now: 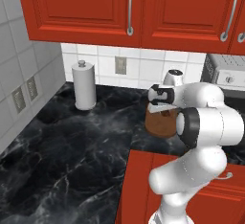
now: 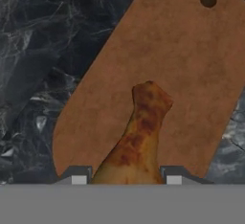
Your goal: Retrieve the chicken drumstick from the fridge and place it on the cutting board.
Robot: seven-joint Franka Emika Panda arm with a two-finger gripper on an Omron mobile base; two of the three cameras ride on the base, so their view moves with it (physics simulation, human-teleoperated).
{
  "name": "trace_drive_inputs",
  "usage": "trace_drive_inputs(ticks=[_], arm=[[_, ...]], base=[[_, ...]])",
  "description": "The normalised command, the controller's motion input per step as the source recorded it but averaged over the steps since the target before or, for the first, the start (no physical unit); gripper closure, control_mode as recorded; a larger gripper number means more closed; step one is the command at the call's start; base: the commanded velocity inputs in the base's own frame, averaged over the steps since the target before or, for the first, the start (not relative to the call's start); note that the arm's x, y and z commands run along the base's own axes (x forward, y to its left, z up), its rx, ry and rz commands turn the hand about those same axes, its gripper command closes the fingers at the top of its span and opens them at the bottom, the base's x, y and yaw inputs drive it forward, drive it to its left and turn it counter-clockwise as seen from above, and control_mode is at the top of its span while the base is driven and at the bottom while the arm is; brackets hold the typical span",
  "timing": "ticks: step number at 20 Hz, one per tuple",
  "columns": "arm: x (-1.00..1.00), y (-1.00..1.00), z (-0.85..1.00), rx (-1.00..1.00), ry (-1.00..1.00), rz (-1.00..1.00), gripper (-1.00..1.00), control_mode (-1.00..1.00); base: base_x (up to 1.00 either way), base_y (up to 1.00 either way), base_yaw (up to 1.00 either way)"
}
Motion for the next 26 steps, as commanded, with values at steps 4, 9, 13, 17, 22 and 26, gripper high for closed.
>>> trace_drive_inputs(ticks=[4,9,13,17,22,26], arm=[[0.41,-0.09,-0.34,0.0,0.0,0.0,1.0,-1.0],[0.3,-0.12,-0.33,0.0,0.0,0.0,1.0,-1.0],[0.15,-0.01,-0.19,0.0,0.0,0.0,-1.0,-1.0],[0.0,0.0,0.0,0.0,0.0,0.0,-1.0,-1.0],[0.0,0.0,0.05,0.0,0.0,0.0,-1.0,-1.0],[-0.48,0.0,0.47,0.0,-0.03,-0.02,-1.0,-1.0]], base=[[0.0,0.0,0.0],[0.0,0.0,0.0],[0.0,0.0,0.0],[0.0,0.0,0.0],[0.0,0.0,0.0],[0.0,0.0,0.0]])
